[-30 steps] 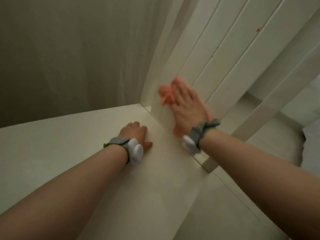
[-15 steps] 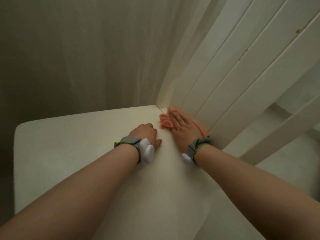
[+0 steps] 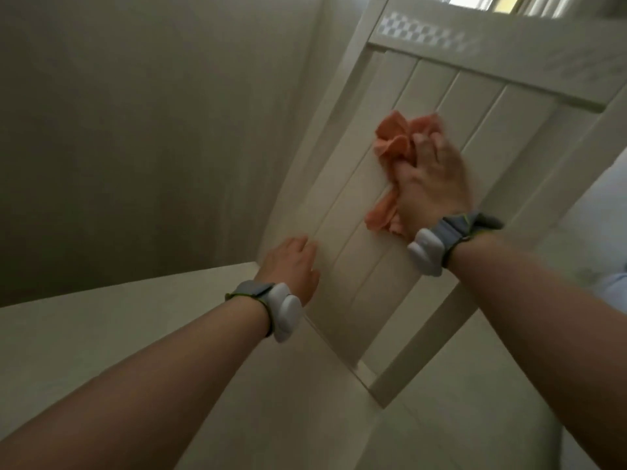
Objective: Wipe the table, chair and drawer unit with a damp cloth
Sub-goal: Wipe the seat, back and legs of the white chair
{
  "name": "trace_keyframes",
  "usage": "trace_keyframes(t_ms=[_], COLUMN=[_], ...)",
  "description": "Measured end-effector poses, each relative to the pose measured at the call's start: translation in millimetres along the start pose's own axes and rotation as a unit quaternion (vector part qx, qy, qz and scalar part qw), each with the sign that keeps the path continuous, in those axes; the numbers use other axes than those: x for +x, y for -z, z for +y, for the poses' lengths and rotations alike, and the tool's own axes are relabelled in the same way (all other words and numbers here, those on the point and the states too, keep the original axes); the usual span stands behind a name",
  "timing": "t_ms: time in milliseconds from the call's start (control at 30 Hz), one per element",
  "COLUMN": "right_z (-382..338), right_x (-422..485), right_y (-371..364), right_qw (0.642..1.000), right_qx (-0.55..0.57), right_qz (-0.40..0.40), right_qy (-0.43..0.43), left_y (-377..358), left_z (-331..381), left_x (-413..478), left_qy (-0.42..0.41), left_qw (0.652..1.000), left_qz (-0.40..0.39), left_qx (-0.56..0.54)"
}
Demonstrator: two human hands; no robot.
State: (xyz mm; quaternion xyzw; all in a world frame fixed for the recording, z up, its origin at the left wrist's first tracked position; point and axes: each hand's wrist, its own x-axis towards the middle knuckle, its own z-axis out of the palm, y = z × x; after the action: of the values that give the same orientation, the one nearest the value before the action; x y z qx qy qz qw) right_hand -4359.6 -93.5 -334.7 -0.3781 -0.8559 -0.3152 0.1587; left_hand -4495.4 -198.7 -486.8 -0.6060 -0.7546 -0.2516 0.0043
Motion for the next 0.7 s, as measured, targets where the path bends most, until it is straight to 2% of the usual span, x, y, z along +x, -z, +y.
trace_keyframes(t_ms=[67, 133, 200, 267, 333, 467, 533, 600, 700], right_z=[-3, -14, -22, -12, 10, 64, 69, 50, 19], right_x=[-6, -25, -47, -52, -40, 1, 6, -3, -28], right_y=[1, -6, -14, -13, -2, 36, 43, 35, 9], right_qw=[1.000, 0.995, 0.986, 0.983, 0.991, 0.996, 0.995, 0.997, 0.988], right_qx=[-0.011, -0.018, -0.033, -0.025, -0.007, -0.072, -0.079, -0.072, -0.066], right_qz=[-0.017, -0.054, -0.089, -0.080, -0.036, 0.045, 0.065, 0.039, -0.061], right_qy=[0.020, 0.086, 0.141, 0.165, 0.127, 0.031, -0.005, 0.009, 0.128], left_y=[11, 18, 22, 24, 28, 39, 42, 43, 41], left_z=[12, 22, 27, 31, 38, 49, 53, 56, 58], left_x=[14, 25, 30, 33, 37, 45, 48, 49, 50], left_qy=[-0.014, -0.011, -0.011, -0.007, -0.002, -0.008, -0.014, -0.021, -0.048], left_qw=[0.999, 0.998, 0.998, 0.998, 0.999, 0.999, 0.998, 0.998, 0.995], left_qz=[0.037, 0.059, 0.065, 0.058, 0.047, 0.032, 0.031, 0.038, 0.042], left_qx=[-0.006, -0.003, 0.009, 0.011, -0.001, -0.034, -0.044, -0.055, -0.074])
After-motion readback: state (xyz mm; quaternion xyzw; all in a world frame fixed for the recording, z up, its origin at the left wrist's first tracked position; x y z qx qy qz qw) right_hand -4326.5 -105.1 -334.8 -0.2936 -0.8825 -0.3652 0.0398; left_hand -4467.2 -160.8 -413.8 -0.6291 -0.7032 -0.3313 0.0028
